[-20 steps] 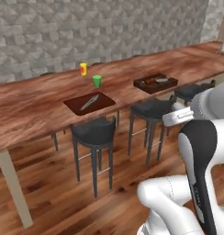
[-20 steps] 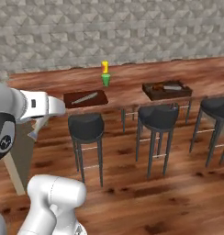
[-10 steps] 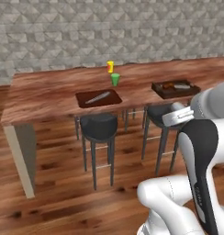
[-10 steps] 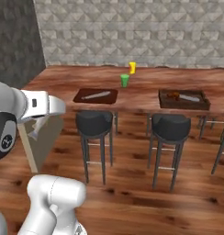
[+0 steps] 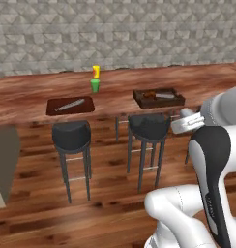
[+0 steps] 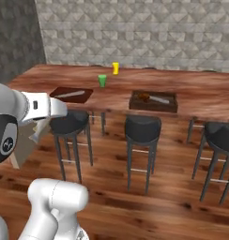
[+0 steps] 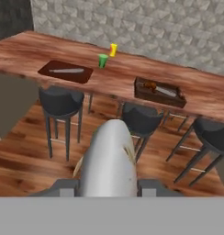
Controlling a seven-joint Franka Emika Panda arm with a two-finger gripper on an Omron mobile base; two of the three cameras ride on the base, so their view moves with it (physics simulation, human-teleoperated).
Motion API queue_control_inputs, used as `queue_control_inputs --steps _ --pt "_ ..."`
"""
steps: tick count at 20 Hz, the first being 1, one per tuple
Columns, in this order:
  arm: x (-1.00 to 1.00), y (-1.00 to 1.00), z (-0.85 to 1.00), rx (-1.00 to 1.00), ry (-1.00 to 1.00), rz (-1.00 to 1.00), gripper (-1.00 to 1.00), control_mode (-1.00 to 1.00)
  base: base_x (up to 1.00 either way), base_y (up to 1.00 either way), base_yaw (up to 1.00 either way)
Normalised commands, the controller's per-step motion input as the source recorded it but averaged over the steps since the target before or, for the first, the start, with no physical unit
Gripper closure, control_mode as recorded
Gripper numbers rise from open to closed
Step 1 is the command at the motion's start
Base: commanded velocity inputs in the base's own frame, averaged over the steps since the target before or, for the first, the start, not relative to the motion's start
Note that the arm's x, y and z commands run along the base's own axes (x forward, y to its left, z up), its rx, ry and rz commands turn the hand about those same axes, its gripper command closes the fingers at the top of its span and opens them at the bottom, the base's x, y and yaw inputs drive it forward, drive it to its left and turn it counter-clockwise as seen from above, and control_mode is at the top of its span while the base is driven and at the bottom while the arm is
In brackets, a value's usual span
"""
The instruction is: Gather the corn and mushroom from the fridge and place them on a tray on the dining counter. Then gather the chicken drumstick and fish from the fridge and place them on the other tray.
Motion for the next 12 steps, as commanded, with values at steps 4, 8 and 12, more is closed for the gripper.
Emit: queue_control_inputs --steps 4,8,12 --pt "0.0 0.0 0.0 0.0 0.0 0.0 1.0 1.0 0.09 -1.0 0.0" --pt "0.0 0.0 0.0 0.0 0.0 0.0 1.0 1.0 0.47 -1.0 0.0" --pt "0.0 0.0 0.0 0.0 0.0 0.0 1.0 1.0 0.66 -0.8 0.01"
